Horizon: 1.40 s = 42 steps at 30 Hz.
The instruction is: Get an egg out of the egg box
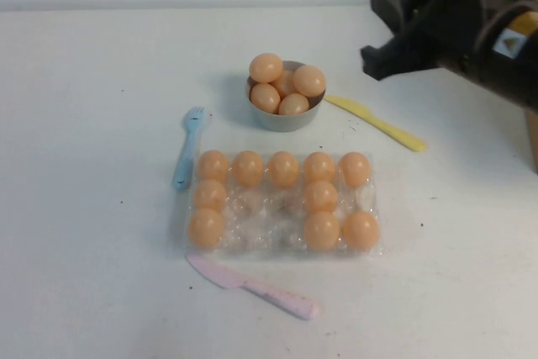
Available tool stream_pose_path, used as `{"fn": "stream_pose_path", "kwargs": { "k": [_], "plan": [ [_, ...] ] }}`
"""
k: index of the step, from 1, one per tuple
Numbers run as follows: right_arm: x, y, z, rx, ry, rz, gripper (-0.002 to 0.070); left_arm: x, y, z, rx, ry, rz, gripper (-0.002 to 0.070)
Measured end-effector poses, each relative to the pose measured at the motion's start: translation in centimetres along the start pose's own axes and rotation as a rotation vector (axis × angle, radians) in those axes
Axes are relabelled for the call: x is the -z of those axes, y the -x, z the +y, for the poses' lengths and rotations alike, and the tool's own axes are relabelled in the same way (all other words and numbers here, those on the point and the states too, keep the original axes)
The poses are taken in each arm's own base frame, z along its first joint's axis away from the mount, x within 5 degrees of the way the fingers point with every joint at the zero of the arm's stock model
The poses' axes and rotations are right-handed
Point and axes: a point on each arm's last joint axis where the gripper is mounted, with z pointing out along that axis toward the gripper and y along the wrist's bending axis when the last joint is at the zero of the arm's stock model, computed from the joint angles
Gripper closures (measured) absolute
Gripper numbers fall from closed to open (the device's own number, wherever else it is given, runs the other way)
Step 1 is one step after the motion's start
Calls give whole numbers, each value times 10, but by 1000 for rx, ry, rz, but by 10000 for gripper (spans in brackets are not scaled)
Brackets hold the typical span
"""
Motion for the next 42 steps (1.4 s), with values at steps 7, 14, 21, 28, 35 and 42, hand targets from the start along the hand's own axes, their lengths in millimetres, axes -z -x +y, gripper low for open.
{"fn": "stream_pose_path", "kwargs": {
  "k": [7, 14, 21, 28, 35, 42],
  "plan": [
    [96, 0, -1, -17, -4, -99, 692, 0, 0, 0, 0, 0, 0, 678],
    [157, -56, -1, -1, -17, -78, 692, 0, 0, 0, 0, 0, 0, 678],
    [195, -101, 0, 3, -36, -148, 692, 0, 0, 0, 0, 0, 0, 678],
    [213, -113, 1, 76, -49, -206, 692, 0, 0, 0, 0, 0, 0, 678],
    [226, -148, -5, 96, -159, -250, 692, 0, 0, 0, 0, 0, 0, 678],
    [240, -191, -17, 15, -406, -187, 693, 0, 0, 0, 0, 0, 0, 678]
  ]
}}
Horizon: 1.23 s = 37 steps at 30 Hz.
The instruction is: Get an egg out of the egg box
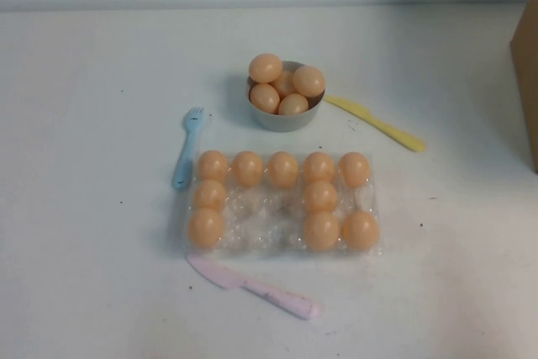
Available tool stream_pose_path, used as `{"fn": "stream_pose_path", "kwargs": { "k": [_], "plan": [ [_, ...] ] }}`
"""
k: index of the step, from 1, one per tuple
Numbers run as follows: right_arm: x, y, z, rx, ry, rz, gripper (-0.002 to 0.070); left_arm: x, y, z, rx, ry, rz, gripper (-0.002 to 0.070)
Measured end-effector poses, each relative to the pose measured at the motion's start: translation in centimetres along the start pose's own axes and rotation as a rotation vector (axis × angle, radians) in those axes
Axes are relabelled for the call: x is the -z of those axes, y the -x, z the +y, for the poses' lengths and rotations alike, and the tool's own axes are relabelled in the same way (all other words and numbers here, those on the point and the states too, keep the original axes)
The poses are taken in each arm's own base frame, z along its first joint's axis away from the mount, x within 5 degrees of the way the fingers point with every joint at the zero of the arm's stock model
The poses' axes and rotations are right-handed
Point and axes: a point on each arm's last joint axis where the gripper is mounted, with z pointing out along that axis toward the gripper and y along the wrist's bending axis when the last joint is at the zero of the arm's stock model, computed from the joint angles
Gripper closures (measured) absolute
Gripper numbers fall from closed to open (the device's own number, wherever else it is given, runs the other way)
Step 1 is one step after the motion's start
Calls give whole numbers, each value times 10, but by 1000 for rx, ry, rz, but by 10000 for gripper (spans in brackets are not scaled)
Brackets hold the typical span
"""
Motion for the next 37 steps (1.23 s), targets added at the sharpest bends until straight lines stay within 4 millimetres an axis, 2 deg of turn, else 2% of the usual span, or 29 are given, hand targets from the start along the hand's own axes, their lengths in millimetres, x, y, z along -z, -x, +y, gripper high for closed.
{"fn": "stream_pose_path", "kwargs": {
  "k": [4, 7, 15, 20, 37],
  "plan": [
    [8, -11, -6, -27, -126, 65, 693, 0, 0, 0, 0, 0, 0, 678],
    [10, -18, -7, -60, -156, 130, 693, 0, 0, 0, 0, 0, 0, 678],
    [14, -36, 2, -151, -57, 335, 693, 0, 0, 0, 0, 0, 0, 678],
    [14, -37, 5, -131, -9, 349, 694, 0, 0, 0, 0, 0, 0, 678],
    [14, -37, 5, -143, -5, 348, 694, 0, 0, 0, 0, 0, 0, 678]
  ]
}}
